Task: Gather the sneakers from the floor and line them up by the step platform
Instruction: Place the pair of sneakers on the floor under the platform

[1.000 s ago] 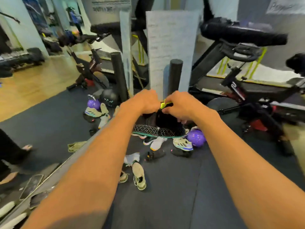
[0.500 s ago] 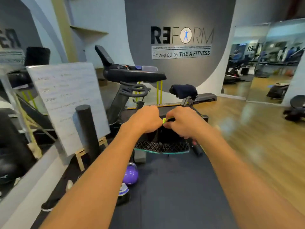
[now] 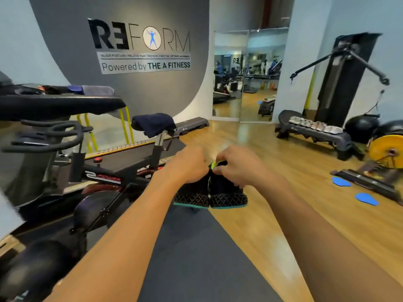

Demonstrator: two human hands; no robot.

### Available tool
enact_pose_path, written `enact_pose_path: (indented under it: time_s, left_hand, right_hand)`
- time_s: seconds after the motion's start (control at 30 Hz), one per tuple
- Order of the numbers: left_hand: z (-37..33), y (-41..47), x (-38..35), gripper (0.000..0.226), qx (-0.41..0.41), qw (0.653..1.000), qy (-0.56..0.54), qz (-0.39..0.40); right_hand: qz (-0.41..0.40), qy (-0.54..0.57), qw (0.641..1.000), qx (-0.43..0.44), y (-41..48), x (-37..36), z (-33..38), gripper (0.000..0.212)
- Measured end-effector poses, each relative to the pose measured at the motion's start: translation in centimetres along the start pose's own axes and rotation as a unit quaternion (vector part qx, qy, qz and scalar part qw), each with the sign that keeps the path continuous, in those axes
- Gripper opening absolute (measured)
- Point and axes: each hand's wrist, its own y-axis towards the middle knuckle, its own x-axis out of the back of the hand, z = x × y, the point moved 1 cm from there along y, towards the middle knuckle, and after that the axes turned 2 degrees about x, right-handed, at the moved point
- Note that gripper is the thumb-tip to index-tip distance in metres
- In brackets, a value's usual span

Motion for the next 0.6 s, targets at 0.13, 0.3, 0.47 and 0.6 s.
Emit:
enact_pose_path:
  time_s: [0.13, 0.3, 0.47, 0.6]
  left_hand:
    - [-0.9, 9.7, -2.1, 0.015, -0.065, 0.997, -0.003, 0.046]
    - [-4.2, 20.2, -3.7, 0.027, -0.154, 0.984, -0.017, 0.083]
    - [-8.2, 31.9, -6.4, 0.022, -0.204, 0.972, -0.026, 0.112]
    - [-10.9, 41.4, -8.9, 0.022, -0.222, 0.966, -0.03, 0.128]
  right_hand:
    - [0.017, 0.033, 0.995, -0.091, 5.1, 0.6, -5.8, 0.017]
    - [0.035, 0.025, 0.983, -0.179, 10.8, 2.5, -12.8, 0.019]
    - [0.015, 0.027, 0.971, -0.238, 17.0, 4.2, -22.0, 0.021]
    - [0.004, 0.037, 0.967, -0.253, 22.7, 4.6, -30.0, 0.02]
